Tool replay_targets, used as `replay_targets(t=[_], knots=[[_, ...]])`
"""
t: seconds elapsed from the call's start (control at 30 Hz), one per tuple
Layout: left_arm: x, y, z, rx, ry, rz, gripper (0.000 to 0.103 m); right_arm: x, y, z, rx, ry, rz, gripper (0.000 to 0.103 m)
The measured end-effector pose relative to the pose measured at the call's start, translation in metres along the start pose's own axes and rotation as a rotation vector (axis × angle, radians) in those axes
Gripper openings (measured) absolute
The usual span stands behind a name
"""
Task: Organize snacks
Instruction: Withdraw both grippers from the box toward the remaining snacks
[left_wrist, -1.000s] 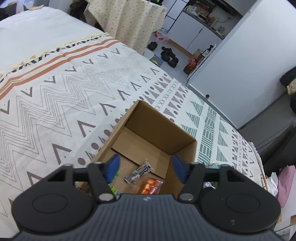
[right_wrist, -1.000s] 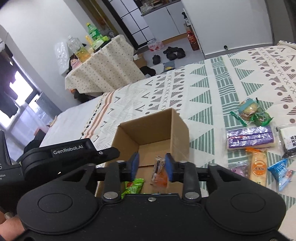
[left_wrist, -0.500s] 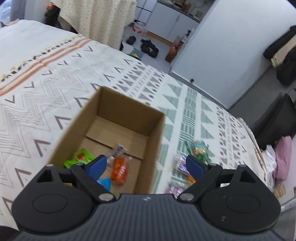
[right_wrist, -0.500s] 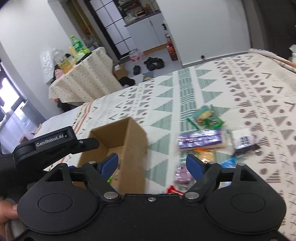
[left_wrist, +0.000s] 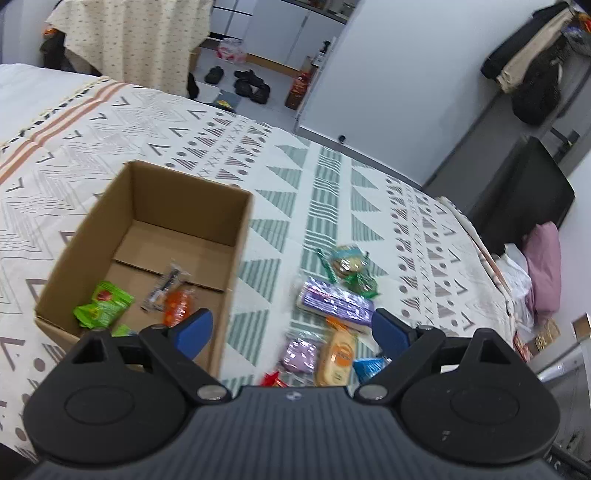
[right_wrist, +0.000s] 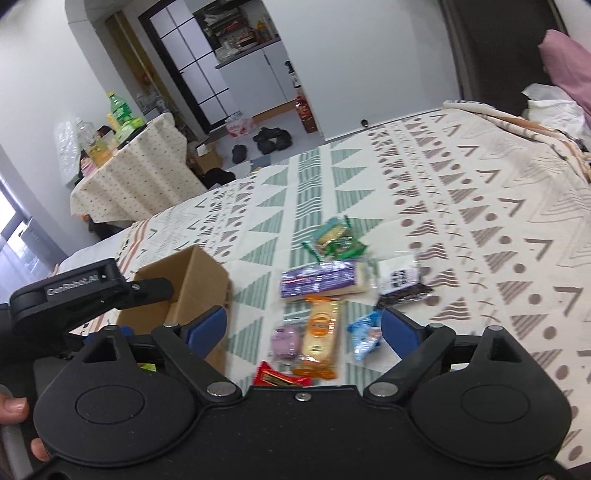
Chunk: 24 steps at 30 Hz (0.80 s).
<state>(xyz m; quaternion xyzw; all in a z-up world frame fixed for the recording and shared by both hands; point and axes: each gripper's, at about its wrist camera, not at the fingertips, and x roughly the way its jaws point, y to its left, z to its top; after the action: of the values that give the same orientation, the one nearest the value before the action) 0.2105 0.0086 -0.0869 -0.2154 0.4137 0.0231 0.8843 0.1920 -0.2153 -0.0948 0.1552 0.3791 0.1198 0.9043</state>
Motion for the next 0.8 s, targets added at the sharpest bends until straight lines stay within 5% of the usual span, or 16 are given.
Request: replay_targets(t=[0.8], knots=[[0.042, -0.042, -0.042, 0.042, 0.078, 0.086, 0.092, 0.015, -0.071, -0.022, 0.153, 0.033, 0.049, 0.09]])
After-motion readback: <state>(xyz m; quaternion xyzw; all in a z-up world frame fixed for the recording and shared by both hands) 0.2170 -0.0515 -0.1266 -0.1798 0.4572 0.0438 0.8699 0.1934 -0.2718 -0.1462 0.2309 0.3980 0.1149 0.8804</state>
